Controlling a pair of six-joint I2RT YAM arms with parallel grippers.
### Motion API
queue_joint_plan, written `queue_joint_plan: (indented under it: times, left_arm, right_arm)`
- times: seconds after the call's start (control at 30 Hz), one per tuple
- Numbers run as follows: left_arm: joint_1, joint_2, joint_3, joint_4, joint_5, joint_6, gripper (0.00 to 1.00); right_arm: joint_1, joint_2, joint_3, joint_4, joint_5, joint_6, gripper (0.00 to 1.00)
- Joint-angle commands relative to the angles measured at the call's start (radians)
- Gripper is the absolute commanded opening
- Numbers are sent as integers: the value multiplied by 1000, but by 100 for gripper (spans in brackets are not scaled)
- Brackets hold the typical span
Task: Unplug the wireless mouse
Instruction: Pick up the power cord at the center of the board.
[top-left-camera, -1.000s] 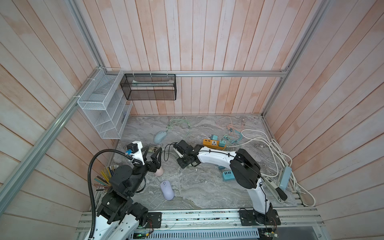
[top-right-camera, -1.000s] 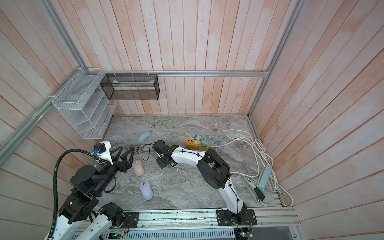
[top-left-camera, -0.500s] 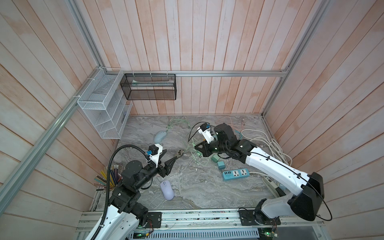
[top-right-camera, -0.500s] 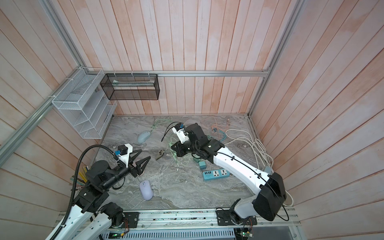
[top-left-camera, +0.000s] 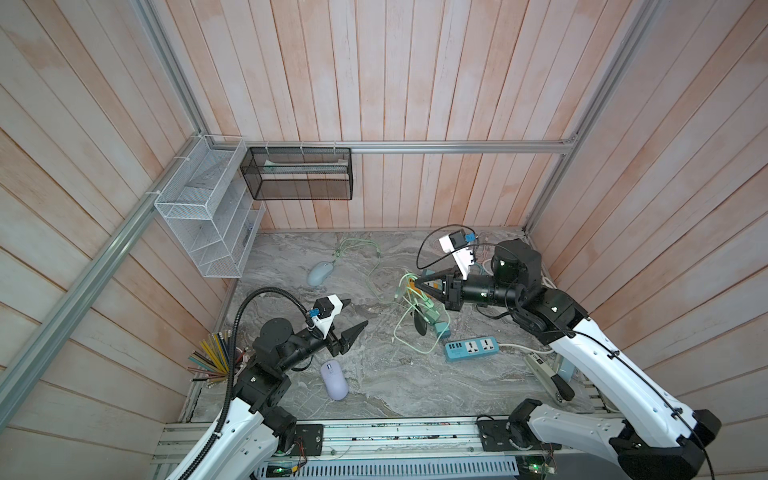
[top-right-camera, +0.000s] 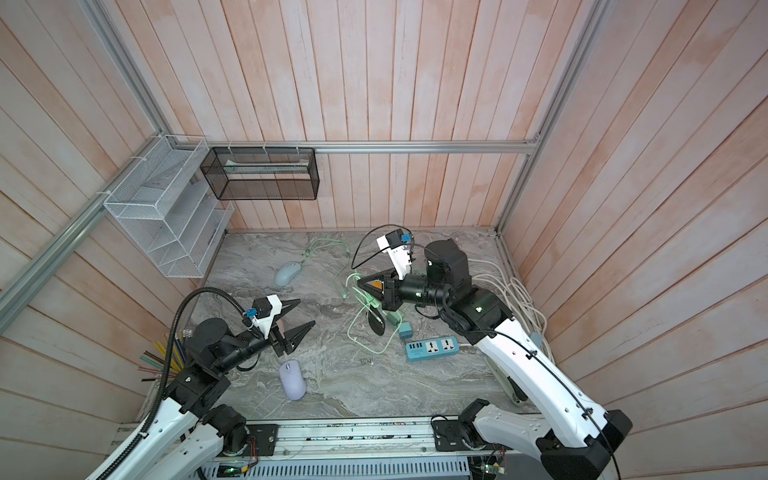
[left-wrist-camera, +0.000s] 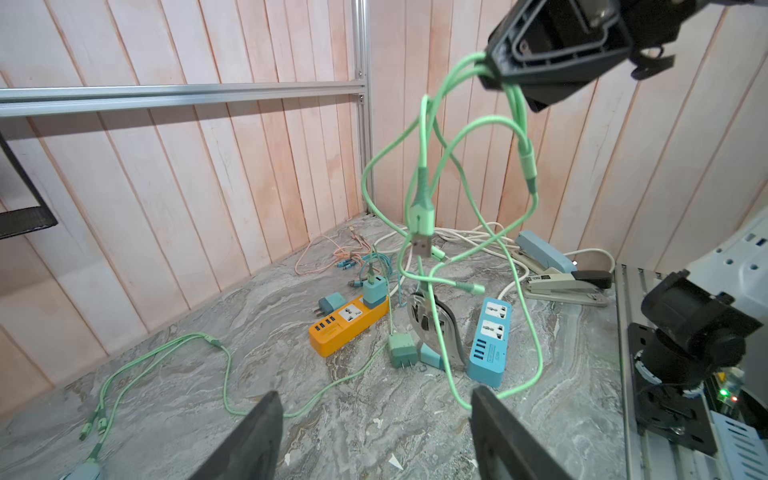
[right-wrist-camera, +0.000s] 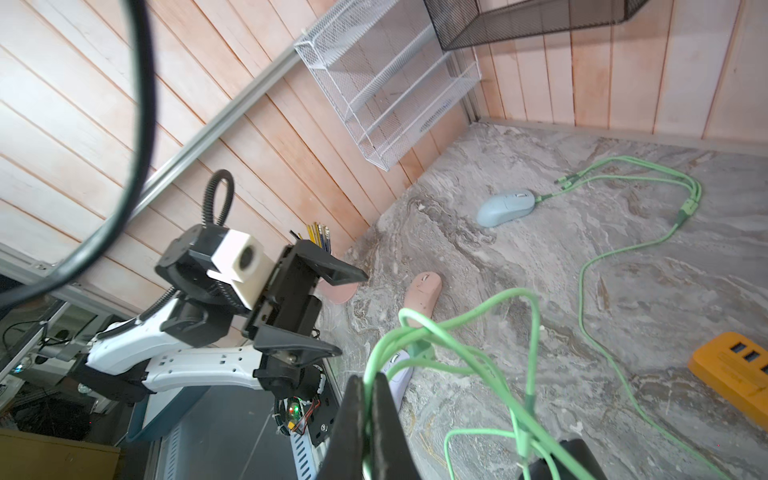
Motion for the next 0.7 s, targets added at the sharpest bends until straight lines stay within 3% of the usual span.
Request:
queue_joint_plan:
  times: [0.0,0.2,0.43,0.67]
  left_arm:
    - [-28,29,-9,90,38,57,74]
    - [-41,78,-21,133,86,85,76]
    - [-53,74,-6,107,37,104,77]
    - [-127,97,36,114,-12,110,77]
  right_arm:
    - [-11,-25,79,12,-76,32,0]
    - [-16,-11,179,62,-144,93,0]
    - [-17,30,244,194,-249,215,0]
    - [-18,38,250,285,-295,305,0]
